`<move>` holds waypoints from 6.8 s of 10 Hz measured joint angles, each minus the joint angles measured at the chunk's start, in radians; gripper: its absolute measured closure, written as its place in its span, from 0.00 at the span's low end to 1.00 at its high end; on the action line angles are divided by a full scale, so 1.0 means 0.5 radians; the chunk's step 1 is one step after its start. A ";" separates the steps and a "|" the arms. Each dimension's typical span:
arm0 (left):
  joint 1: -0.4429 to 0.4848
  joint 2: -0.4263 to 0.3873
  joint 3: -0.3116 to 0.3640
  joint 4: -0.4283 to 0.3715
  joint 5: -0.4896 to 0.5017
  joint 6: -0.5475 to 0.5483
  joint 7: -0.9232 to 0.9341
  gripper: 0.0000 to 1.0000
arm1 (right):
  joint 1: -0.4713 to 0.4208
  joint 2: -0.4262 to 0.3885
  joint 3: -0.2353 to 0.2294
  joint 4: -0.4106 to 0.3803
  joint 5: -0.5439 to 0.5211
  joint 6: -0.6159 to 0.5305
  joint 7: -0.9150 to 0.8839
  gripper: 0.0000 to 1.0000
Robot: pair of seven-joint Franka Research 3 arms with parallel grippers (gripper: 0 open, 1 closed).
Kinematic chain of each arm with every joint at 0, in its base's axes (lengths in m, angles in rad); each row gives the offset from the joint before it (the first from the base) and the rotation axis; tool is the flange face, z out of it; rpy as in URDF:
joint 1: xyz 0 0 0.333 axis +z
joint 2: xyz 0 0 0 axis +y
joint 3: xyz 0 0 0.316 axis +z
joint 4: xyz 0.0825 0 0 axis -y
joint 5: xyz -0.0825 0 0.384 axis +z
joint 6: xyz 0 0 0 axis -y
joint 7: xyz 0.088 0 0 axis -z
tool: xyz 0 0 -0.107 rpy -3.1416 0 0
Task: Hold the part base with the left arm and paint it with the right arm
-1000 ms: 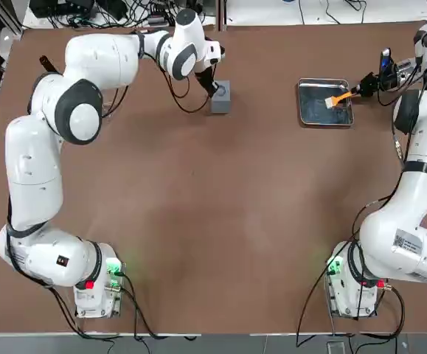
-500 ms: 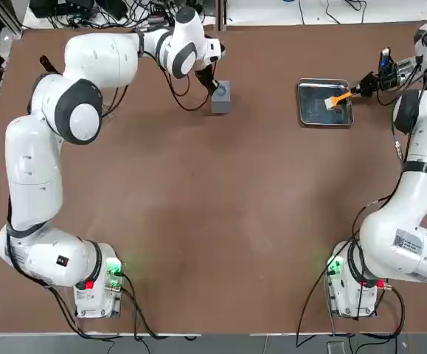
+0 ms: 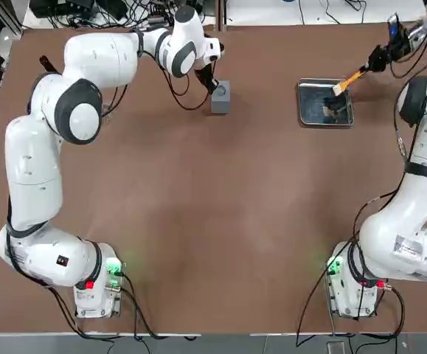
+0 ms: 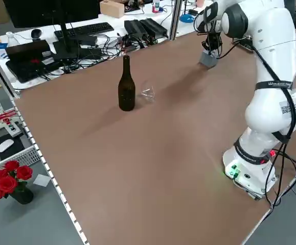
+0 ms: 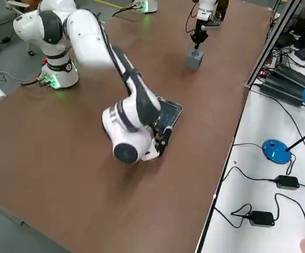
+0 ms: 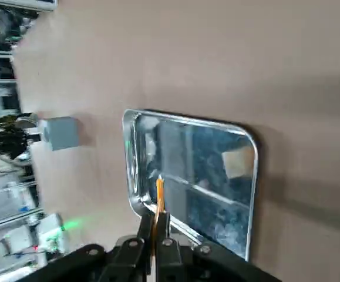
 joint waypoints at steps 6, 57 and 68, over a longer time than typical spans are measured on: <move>-0.010 0.000 -0.001 -0.002 0.000 0.000 0.000 0.98 | 0.501 -0.747 0.093 -0.647 -0.881 0.698 0.585 0.96; -0.011 0.012 0.002 -0.007 0.000 0.000 0.000 0.97 | 0.685 -1.009 0.508 -0.945 -1.758 1.085 0.516 0.96; -0.011 0.012 0.002 -0.007 0.000 0.000 0.000 0.97 | 0.703 -0.589 0.816 -0.804 -0.146 1.707 -0.450 0.96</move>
